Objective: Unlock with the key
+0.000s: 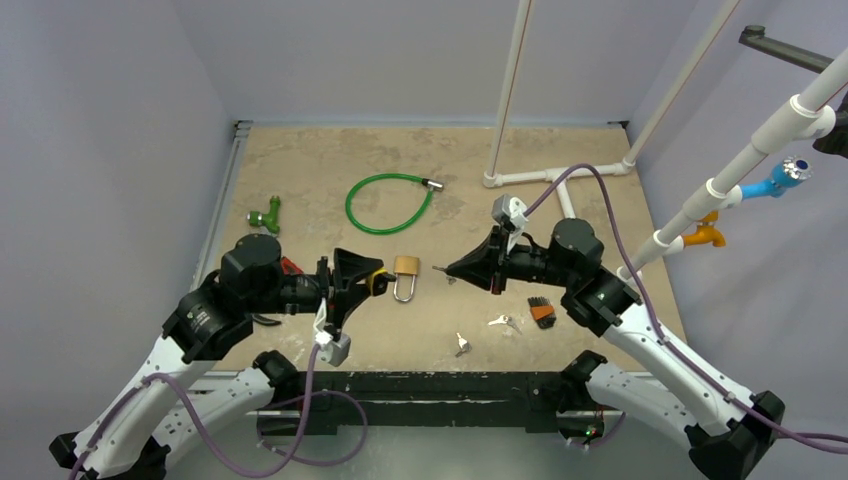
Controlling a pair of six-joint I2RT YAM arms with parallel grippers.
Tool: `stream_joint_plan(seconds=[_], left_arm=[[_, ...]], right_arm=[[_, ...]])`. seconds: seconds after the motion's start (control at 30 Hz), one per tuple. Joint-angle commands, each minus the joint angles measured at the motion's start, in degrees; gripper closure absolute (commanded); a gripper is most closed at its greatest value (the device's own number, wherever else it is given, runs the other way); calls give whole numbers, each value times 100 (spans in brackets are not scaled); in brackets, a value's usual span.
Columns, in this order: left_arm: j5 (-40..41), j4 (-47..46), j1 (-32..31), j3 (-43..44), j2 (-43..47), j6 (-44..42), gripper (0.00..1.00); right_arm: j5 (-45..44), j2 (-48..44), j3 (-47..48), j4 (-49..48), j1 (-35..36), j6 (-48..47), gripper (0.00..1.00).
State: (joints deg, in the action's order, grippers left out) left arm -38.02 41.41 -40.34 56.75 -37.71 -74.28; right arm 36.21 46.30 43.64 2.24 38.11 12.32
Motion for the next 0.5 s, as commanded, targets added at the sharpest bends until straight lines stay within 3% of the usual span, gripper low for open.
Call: stream_joint_plan(seconds=[0.0, 0.13, 0.37, 0.47], left_arm=[[-229, -432, -57, 29, 70, -787, 100], [219, -295, -87, 102, -118, -901, 100], [2416, 38, -227, 657, -831, -154, 100], [2688, 147, -221, 817, -823, 0, 100]], right_arm=[[398, 122, 382, -500, -32, 144, 100], [488, 330, 554, -486, -34, 150, 100], [548, 809, 1054, -406, -36, 230, 100], [671, 976, 1180, -632, 24, 455, 100]])
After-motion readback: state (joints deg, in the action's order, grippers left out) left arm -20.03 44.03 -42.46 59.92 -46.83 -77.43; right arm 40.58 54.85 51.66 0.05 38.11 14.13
